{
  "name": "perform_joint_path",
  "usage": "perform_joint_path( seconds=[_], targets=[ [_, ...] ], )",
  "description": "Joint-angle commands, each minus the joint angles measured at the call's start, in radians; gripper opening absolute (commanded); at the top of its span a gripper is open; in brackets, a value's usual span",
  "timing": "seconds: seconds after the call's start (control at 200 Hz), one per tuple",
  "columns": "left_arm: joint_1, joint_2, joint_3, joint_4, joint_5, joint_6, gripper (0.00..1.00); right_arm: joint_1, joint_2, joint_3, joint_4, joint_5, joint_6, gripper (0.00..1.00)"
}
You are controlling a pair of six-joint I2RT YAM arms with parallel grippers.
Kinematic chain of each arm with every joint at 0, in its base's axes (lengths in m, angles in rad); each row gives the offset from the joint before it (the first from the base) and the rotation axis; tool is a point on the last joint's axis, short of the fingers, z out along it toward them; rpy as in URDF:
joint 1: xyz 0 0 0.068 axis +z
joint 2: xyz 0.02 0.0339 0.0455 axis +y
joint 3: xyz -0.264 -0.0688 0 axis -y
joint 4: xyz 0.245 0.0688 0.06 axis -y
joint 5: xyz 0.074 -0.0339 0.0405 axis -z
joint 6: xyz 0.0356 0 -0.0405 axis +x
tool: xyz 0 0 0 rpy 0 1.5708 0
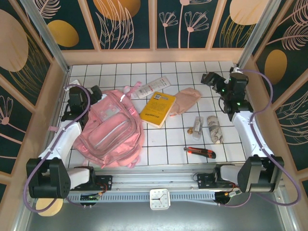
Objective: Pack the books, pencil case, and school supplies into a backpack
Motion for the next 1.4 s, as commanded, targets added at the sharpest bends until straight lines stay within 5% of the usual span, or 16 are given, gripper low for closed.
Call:
perform_joint_path(
  seconds=[0.0,0.235,0.435,0.841,1.261,1.391],
  targets=[
    [-0.078,-0.053,0.059,-0.215,0.096,0.016,0.99,0.13,0.045,0.102,-0.232,-0.135,0.116,0.95],
    [-0.248,-0.149,0.078,-0.51,0.143,0.081,0.99,0.424,0.274,0.244,-0.295,-0.256,0.132,0.94],
    [-0.438,-0.1,0.146,-0.647,0.066,0.046,0.99,0.542,0.473,0.318,-0.291,-0.334,0.177,0.91],
    [-0.447,-0.15,0.161,-0.71,0.018,-0.018,0.99,0.779,0.71,0.373,-0.294,-0.392,0.162,0.83],
    [-0.447,-0.144,0.221,-0.698,-0.037,0.011,0.99,0.875,0.726,0.196,-0.111,-0.453,0.241,0.83],
    [-0.447,-0.135,0.2,-0.681,-0.004,0.002,0.99,0.881,0.73,0.17,-0.074,-0.431,0.258,0.72]
  ],
)
